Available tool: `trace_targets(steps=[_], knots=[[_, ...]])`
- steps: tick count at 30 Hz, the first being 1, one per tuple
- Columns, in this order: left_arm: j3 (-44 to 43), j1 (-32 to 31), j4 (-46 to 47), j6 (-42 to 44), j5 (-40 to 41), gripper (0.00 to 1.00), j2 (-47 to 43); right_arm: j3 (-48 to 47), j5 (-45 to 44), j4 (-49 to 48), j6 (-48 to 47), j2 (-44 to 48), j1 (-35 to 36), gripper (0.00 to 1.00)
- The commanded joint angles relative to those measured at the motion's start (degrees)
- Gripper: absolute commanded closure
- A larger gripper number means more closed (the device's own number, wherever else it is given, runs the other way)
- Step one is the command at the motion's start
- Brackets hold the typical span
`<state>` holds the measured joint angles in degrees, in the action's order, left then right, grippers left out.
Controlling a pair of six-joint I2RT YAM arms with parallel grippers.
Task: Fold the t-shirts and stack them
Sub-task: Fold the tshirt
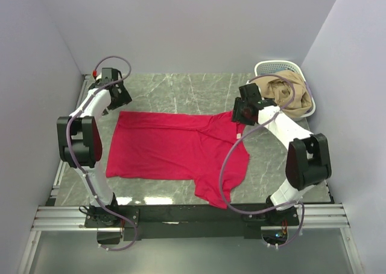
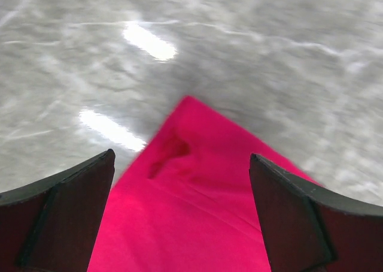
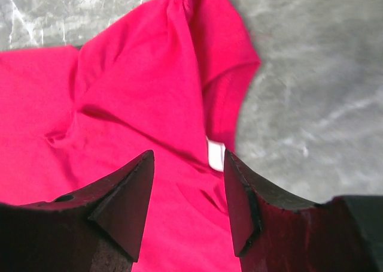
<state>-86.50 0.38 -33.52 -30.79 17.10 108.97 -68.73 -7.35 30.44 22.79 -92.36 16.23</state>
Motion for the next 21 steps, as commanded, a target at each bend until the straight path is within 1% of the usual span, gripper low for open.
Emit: trace_targets(steps=[1, 2, 6, 11, 21], knots=[[1.5, -1.5, 4.0, -0.4, -7.9, 0.01, -3.9, -3.8, 7.1, -4.1, 0.7, -4.8, -1.9, 0.43], [1.9, -1.6, 4.6, -0.2, -9.7, 0.01, -4.2, -5.3, 7.2, -3.8, 0.7, -5.6, -2.1, 0.44], [2.4, -2.1, 5.6, -0.4, -12.0, 0.01, -4.8, -6.9, 10.3, -4.4, 0.2, -8.2, -2.2, 0.46], [2.3, -3.0, 5.7, -0.1, -12.7, 0.01, -4.2, -8.0, 11.2, -4.0, 0.2, -10.5, -3.2, 0.47], [1.3, -4.5, 6.0, 0.5, -14.8, 0.01, -3.2, -6.9, 12.7, -3.7, -0.8, -13.0, -3.7, 0.51]])
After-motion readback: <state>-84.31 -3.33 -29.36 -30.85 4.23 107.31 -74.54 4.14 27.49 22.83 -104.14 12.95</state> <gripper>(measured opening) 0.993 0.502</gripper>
